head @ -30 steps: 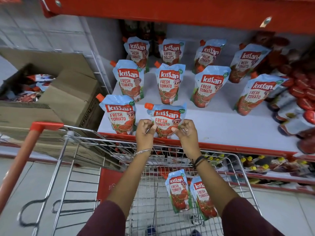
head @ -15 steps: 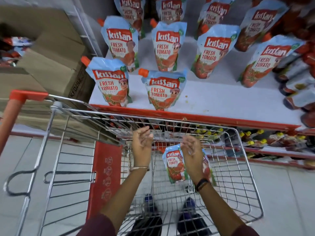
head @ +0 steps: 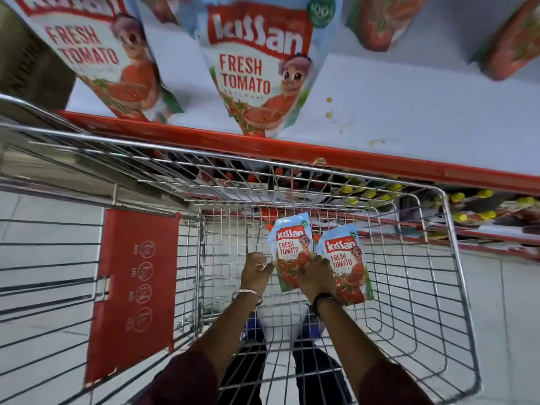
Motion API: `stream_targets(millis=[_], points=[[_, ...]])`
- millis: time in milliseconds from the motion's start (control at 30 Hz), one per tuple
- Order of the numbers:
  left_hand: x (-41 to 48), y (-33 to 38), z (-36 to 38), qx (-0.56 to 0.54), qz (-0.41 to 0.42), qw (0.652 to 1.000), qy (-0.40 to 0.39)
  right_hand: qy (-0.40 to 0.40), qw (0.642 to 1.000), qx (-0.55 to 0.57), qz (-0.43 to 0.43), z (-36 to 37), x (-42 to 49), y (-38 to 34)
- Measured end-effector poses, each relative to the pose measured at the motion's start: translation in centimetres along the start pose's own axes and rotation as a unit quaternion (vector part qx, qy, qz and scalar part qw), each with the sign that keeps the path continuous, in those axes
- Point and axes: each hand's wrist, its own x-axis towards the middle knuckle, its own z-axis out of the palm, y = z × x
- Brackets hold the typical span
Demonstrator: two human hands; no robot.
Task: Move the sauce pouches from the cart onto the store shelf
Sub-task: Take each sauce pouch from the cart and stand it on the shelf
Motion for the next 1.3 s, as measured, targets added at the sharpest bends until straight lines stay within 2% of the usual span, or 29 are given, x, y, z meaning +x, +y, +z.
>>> stream_targets(millis=[67,167,300,433,600,733,967,1133,1300], points=[[1.4,-1.3,0.9,-0.032,-0.032,0.999,0.004,-0.001,1.000,0.026,0.010,0.4,0.5,0.0],[2.6,-1.5,1.8,-0.068,-0.093,0.993,-0.034,0.026,0.995,0.097,-0.003,1.1,1.8,0.7],[3.7,-1.6,2.8,-0.099,-0.127,0.986,-0.036,0.040,0.979,0.200,0.001,2.0,3.6,1.4],[4.3,-1.6,3.0,-0.069,-0.119,0.990,-0.032,0.050,0.967,0.249,0.015,0.9,3.9,0.6],[3.4,-1.5,2.5,-0.097,-0.100,0.990,-0.037,0.025,0.951,0.307,0.008,0.1,4.2,1.1],[1.6,-0.6,1.4,-0.070,-0.045,0.995,-0.048,-0.007,0.924,0.383,0.005,-0.8,2.9,1.9],[-4.4,3.7,-0.1,-0.053,0.064,0.995,-0.047,0.051,0.907,0.416,-0.044,-4.7,-2.5,2.3],[-9.3,8.7,-1.5,-0.002,0.178,0.983,-0.035,0.090,0.871,0.467,-0.124,-9.1,-7.6,1.2],[-14.0,14.1,-2.3,-0.067,0.263,0.961,-0.048,0.139,0.844,0.469,-0.220,-15.1,-12.4,-0.9]])
